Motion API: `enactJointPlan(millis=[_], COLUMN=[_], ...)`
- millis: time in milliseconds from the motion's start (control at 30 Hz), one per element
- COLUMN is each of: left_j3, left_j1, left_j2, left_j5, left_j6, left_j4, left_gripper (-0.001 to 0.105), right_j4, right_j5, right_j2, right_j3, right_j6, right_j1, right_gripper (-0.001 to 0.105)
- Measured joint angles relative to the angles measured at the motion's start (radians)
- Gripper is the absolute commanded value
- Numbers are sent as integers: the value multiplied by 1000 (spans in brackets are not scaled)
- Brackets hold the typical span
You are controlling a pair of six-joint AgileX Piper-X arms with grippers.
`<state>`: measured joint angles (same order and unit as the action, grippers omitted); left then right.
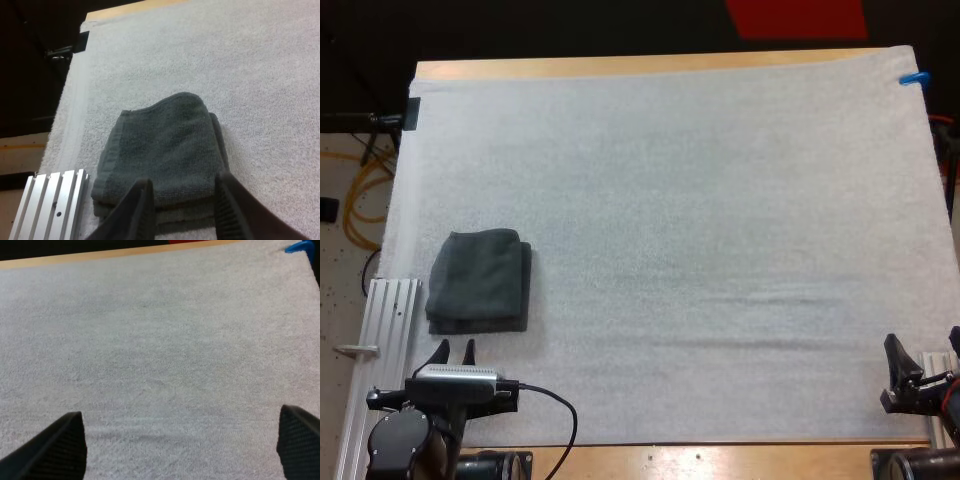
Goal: Pick towel from pile fold and stack
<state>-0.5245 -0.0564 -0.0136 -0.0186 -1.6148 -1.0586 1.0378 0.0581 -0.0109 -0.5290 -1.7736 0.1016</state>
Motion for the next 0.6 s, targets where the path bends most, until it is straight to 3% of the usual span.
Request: enactJointPlan(millis=[600], left_j3=[0], left_j1=[56], left_j2=[0], left_j5=[0], left_j6=[0], left_j4=[7], left_gripper=[28], right_j4=[0], right_j5=[0], right_j2=[0], right_j3=[0], right_j6=[0], right_j1=[0], right_gripper=[75])
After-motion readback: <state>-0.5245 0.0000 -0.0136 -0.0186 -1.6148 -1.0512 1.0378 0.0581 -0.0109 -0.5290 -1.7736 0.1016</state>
